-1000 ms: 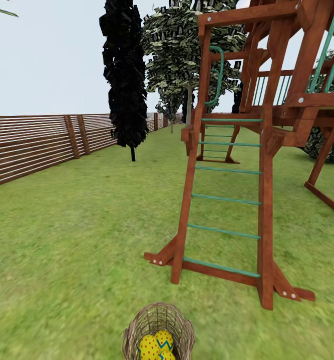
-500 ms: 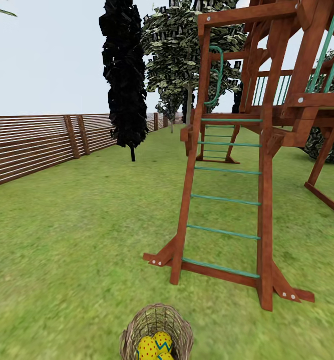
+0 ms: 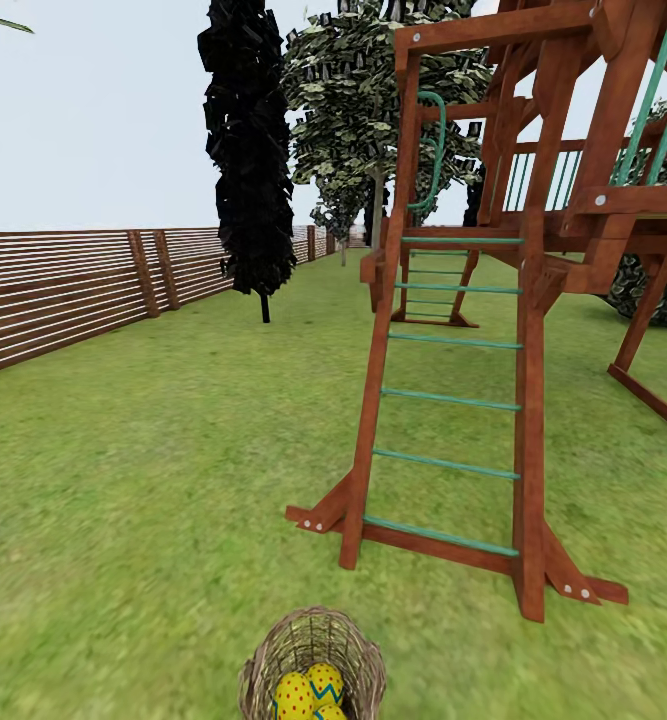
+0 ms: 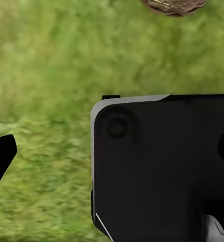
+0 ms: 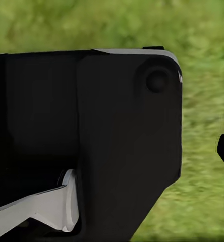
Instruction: Take the three Easter eggs out of the wicker basket on the lawn in the garden, then place them on the lawn next to a single tree (choose any tree) so that all three eggs are next to the same tree and none are left in the basket.
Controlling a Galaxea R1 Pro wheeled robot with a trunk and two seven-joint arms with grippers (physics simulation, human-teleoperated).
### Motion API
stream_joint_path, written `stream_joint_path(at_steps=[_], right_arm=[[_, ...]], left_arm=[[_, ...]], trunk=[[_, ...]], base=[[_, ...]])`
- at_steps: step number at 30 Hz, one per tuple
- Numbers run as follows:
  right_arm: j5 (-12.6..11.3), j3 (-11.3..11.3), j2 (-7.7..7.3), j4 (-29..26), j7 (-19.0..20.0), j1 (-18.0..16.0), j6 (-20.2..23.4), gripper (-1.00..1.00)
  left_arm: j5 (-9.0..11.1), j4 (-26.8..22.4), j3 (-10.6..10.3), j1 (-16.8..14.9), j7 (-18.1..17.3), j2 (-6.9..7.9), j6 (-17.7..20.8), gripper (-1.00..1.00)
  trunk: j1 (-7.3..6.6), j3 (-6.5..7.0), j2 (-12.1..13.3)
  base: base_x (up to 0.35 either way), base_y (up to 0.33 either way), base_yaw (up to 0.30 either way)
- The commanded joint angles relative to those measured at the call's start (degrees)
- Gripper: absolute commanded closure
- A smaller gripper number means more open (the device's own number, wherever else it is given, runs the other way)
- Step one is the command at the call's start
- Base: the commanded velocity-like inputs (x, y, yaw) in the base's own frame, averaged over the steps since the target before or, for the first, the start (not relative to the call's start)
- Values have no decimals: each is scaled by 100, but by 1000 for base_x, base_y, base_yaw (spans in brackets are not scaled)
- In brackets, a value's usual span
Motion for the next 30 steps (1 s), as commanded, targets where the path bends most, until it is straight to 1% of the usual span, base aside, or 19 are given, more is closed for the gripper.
stream_joint_path(at_steps=[1, 4, 6, 11, 18, 21, 22, 23, 24, 26, 27, 28, 29, 30], right_arm=[[4, -19, -27, -2, -4, 2, -7, -100], [10, -3, -74, 15, -3, 2, -5, -100], [12, 2, -80, 64, -2, 2, -4, -100], [32, -6, -116, 413, 5, 2, -9, -100], [29, -15, -141, 516, -6, 2, -1, -100], [26, -21, -158, 488, -96, -14, 25, -100], [17, -32, -207, 473, -141, -36, 30, -100], [-2, -47, -315, 450, -164, -54, 18, -100], [-23, -69, -382, 430, -167, -60, 7, -100], [-113, -183, -524, 343, -149, -68, -16, -100], [-257, -396, -635, 144, -52, -68, -43, -100], [-320, -520, -674, -18, 42, -66, -54, -100], [-374, -640, -701, -227, 164, -60, -59, -100], [-461, -854, -725, -788, 445, -34, -37, -100]], left_arm=[[-7, -1, -4, -1, 6, 0, -15, -100], [-7, -1, -4, -1, 7, 0, -15, -100], [-7, -1, -4, -2, 6, 0, -15, -100], [-7, -1, -4, -1, 1, 0, -15, -100], [-1, -1, 8, -2, -7, -9, 21, -100], [11, -1, 29, -4, -14, -13, 46, -100], [-2, -2, 25, -11, -22, -19, 82, -100], [-5, -3, 21, -26, -27, -22, 176, -100], [2, -5, 17, -39, -29, -21, 246, -100], [13, -11, 8, -83, -33, -11, 412, -100], [27, -32, -1, -162, -47, 4, 579, -100], [34, -48, 2, -221, -54, 12, 651, -100], [40, -67, 6, -284, -61, 22, 713, -100], [49, -100, 13, -396, -71, 51, 802, -100]], trunk=[[3, -11, -11], [3, -11, -11], [3, -11, -11], [3, -11, -11], [3, -11, -11], [3, -11, -11], [3, -11, -11], [3, -11, -11], [3, -11, -11], [3, -11, -11], [3, -11, -11], [3, -11, -11], [3, -11, -11], [3, -11, -11]], base=[[0, 0, 0], [0, 0, 0], [0, 0, 0], [0, 0, 0], [0, 0, 0], [0, 0, 0], [0, 0, 0], [0, 0, 0], [0, 0, 0], [0, 0, 0], [0, 0, 0], [0, 0, 0], [0, 0, 0], [0, 0, 0]])
